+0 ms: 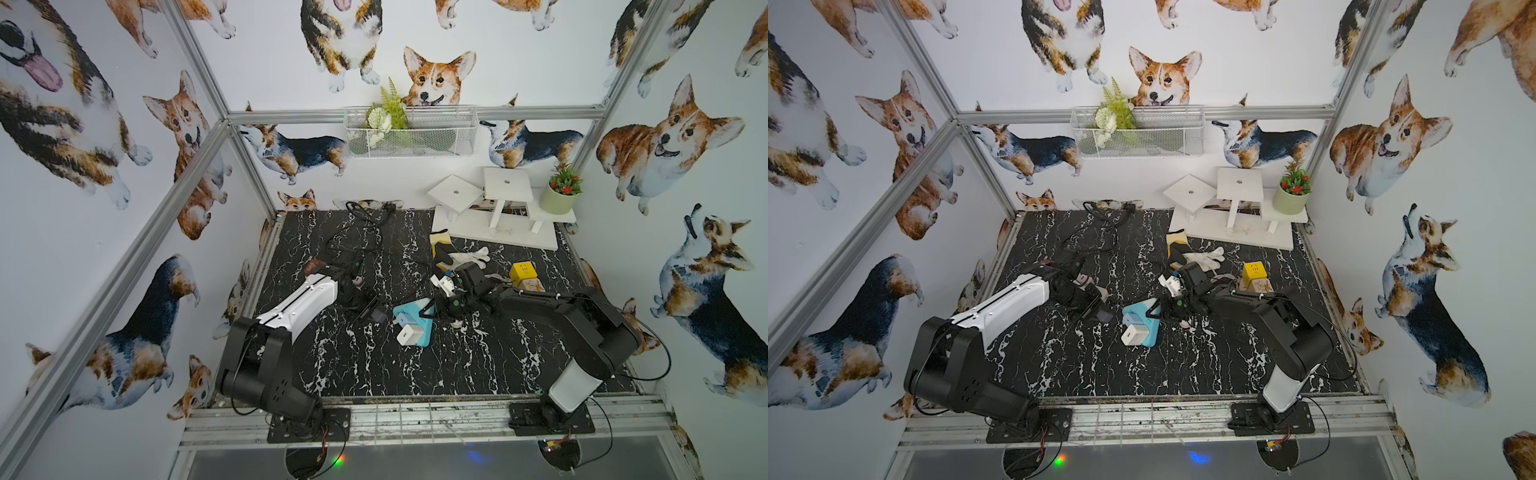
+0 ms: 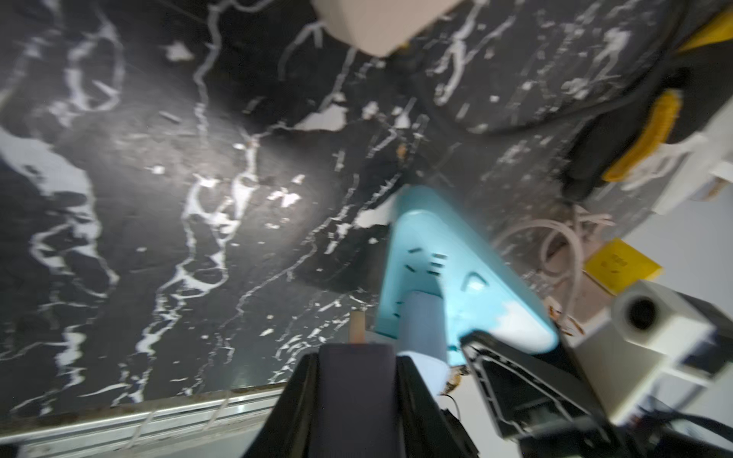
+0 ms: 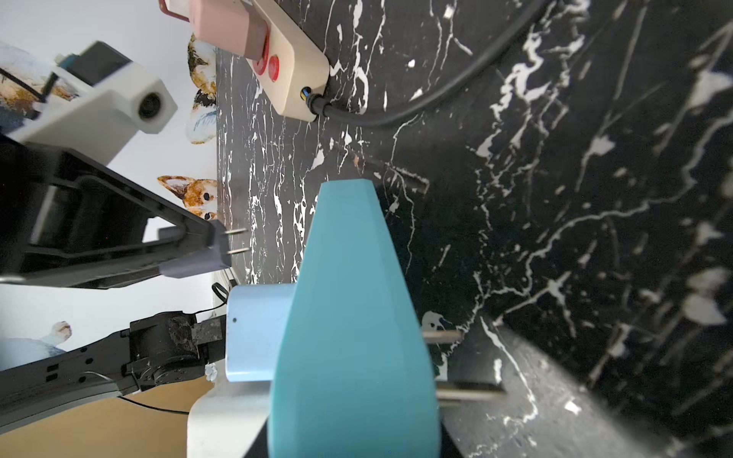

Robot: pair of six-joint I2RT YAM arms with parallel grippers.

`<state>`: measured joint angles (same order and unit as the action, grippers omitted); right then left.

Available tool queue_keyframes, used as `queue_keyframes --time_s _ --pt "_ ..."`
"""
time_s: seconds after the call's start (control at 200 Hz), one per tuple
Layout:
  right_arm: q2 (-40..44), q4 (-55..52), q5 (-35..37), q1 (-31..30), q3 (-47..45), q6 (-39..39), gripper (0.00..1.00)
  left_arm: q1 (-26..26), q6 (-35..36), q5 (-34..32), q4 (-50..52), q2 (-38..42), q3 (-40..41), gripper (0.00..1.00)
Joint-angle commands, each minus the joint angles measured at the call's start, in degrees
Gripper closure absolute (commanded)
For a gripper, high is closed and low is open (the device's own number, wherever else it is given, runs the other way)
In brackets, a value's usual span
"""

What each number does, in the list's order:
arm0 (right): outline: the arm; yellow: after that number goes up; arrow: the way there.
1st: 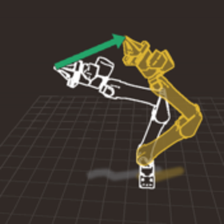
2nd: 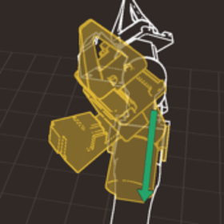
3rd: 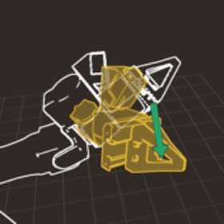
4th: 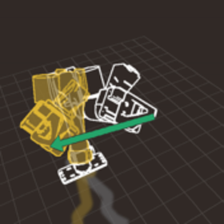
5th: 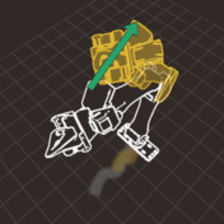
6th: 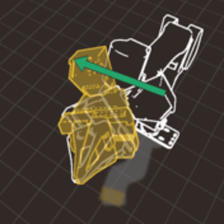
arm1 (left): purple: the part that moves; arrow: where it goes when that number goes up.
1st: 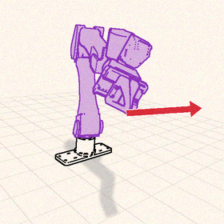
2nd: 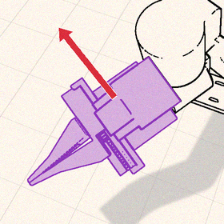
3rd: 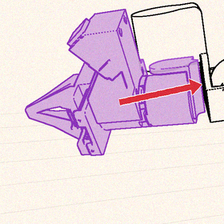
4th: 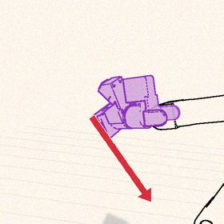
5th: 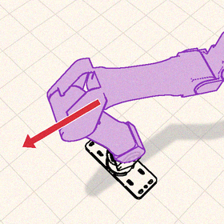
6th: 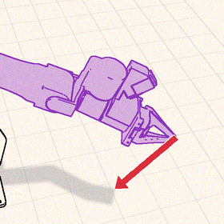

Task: Pull the plug off the socket
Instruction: Remove the plug from the socket, then place the plug at the center of the board.

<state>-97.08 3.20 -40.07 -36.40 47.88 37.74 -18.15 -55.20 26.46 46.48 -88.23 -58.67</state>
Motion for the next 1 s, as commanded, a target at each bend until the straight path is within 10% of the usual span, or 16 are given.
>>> queue_keyframes --time_s 0.0,0.415,0.991 --pt "-1.09 -5.69 1.98 -0.17 0.88 1.74 1.0 0.79 8.29 -5.75 8.71 -1.93 -0.4 0.85" --pt "-1.42 -9.43 2.11 -0.25 3.43 -0.09 1.0 0.81 10.12 -10.61 12.38 -5.03 -4.55 0.33" --pt "-2.5 -8.73 2.51 -1.94 4.24 1.29 1.0 -0.72 -2.6 3.67 -15.92 5.06 0.59 0.42"
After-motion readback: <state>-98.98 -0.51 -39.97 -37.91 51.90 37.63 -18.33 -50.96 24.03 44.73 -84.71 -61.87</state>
